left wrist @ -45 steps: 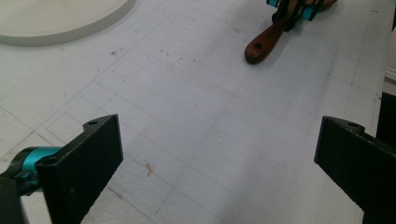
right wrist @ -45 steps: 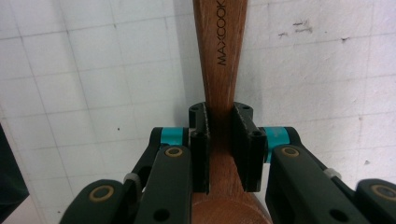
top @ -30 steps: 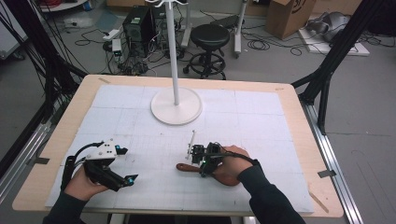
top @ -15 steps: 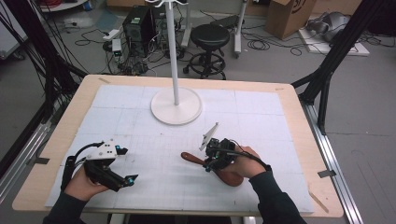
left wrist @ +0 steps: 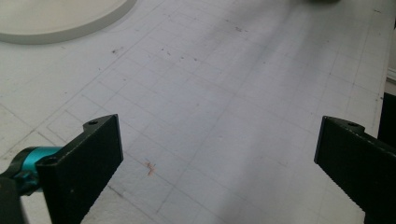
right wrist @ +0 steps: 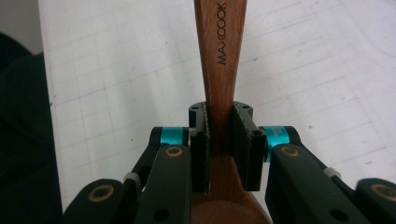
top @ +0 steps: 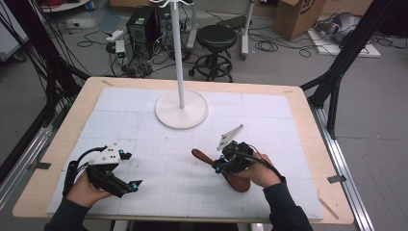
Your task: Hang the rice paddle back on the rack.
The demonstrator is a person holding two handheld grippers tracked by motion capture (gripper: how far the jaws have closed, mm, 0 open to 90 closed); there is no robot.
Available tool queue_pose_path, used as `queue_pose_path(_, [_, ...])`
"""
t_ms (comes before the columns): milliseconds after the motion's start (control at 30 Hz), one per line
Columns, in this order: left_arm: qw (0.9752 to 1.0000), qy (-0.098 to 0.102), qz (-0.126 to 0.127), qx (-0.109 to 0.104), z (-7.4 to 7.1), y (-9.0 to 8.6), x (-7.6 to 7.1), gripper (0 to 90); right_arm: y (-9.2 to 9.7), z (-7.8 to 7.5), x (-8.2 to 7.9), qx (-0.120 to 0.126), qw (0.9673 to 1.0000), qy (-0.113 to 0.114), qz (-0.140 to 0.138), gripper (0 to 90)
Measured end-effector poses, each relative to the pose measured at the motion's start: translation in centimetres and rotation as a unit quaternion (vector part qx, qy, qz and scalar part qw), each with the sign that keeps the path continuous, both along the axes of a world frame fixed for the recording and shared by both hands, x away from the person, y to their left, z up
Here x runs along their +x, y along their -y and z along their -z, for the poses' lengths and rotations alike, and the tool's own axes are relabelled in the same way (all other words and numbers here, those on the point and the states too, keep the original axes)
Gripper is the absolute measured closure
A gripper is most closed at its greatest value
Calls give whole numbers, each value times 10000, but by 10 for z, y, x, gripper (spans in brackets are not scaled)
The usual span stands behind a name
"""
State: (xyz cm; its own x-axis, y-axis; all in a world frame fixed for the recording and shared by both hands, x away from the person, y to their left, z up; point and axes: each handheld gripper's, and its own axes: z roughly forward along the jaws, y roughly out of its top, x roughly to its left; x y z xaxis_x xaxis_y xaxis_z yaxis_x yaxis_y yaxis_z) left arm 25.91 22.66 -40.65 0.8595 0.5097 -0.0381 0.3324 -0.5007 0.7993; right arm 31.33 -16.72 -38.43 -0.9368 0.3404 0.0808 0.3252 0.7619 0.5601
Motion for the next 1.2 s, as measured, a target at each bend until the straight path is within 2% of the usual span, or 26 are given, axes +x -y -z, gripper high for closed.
queue_pose_path(233, [10000,12,-5,-8,0,0,0,17,7,-1,-1,334,9991,97,239,786])
queue_pose_path(300, [10000,7,-10,-20,0,0,0,17,9,-2,-1,466,9982,155,334,787])
queue_pose_path(400, [10000,10,-9,-9,0,0,0,17,11,-3,-2,644,9970,128,416,787])
queue_pose_path(567, [10000,18,-14,-37,-1,-1,0,17,15,-3,-2,827,9949,267,521,788])
queue_pose_path(700, [10000,16,-8,-42,-1,-1,0,17,19,-5,-2,1120,9914,318,602,788])
queue_pose_path(833, [10000,12,-7,-46,-1,-1,0,17,23,-5,-3,1270,9885,303,765,788])
queue_pose_path(1000, [10000,13,-7,-51,-1,-1,0,17,28,-7,-5,1531,9835,427,865,788])
queue_pose_path(1033, [10000,14,-9,-45,-1,-1,0,17,29,-7,-5,1578,9820,527,894,788])
queue_pose_path(1200, [10000,14,-11,-45,-1,-1,0,17,33,-13,-7,1888,9742,698,1019,788])
